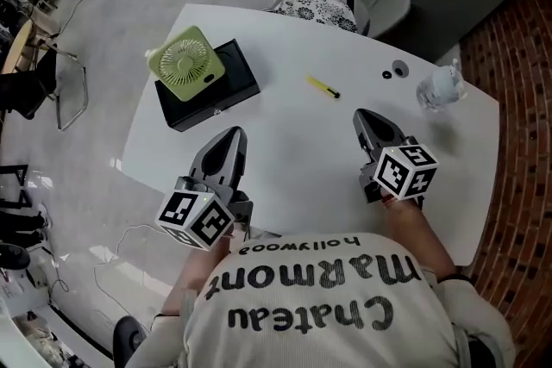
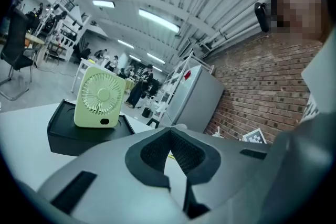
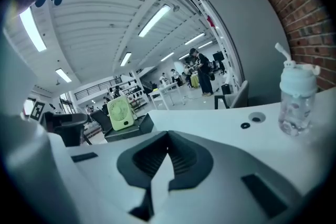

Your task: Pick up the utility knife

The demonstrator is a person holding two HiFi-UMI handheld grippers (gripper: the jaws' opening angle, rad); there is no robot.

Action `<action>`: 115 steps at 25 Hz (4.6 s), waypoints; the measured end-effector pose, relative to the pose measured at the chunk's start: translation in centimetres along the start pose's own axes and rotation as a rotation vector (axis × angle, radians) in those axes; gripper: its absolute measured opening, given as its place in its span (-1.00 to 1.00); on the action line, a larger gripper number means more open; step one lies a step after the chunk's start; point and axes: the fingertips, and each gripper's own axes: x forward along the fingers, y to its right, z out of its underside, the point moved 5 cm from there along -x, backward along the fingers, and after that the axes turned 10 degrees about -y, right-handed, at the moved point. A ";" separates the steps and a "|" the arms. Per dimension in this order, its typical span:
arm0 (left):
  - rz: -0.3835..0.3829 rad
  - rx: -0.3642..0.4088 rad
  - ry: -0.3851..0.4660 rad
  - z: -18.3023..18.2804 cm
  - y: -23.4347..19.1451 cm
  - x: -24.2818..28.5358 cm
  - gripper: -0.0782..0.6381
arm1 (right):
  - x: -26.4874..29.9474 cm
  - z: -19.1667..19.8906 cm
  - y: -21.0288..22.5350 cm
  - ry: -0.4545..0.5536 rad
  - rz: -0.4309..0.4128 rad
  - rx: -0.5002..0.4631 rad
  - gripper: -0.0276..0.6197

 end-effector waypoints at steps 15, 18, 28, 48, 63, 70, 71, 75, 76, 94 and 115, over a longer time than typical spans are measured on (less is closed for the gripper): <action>0.005 -0.037 -0.123 3.5 -4.5 3.1 -0.78 | 8.3 1.1 4.3 -0.281 0.128 -0.309 -0.68; -0.013 -0.045 -0.123 3.5 -5.9 2.9 -0.78 | 9.8 1.1 4.1 -0.307 0.122 -0.343 -0.65; -0.033 -0.070 -0.139 4.1 -7.6 3.0 -0.78 | 12.6 1.6 4.6 -0.392 0.111 -0.417 -0.55; -0.069 -0.082 -0.131 4.9 -8.3 1.8 -0.78 | 15.1 2.5 5.0 -0.454 0.116 -0.448 -0.54; -0.096 -0.097 -0.102 5.6 -7.8 -0.2 -0.78 | 15.0 3.0 4.7 -0.460 0.127 -0.413 -0.68; -0.132 -0.102 -0.079 5.9 -6.6 -2.1 -0.78 | 14.7 3.0 5.0 -0.453 0.137 -0.278 -0.70; -0.138 -0.103 -0.074 5.9 -6.3 -2.4 -0.78 | 14.4 3.1 5.0 -0.452 0.139 -0.267 -0.70; -0.158 -0.104 -0.050 6.3 -4.9 -4.3 -0.78 | 13.0 4.0 4.8 -0.448 0.152 -0.249 -0.71; -0.165 -0.106 -0.046 6.4 -4.6 -4.8 -0.78 | 12.6 4.3 4.7 -0.446 0.155 -0.249 -0.71; -0.136 -0.081 0.033 8.9 3.7 -9.3 -0.78 | 1.7 10.0 2.7 -0.428 0.119 -0.183 -0.71; -0.120 -0.033 0.022 13.5 13.5 -12.0 -0.78 | -12.3 14.9 -2.5 -0.261 -0.011 -0.003 -0.71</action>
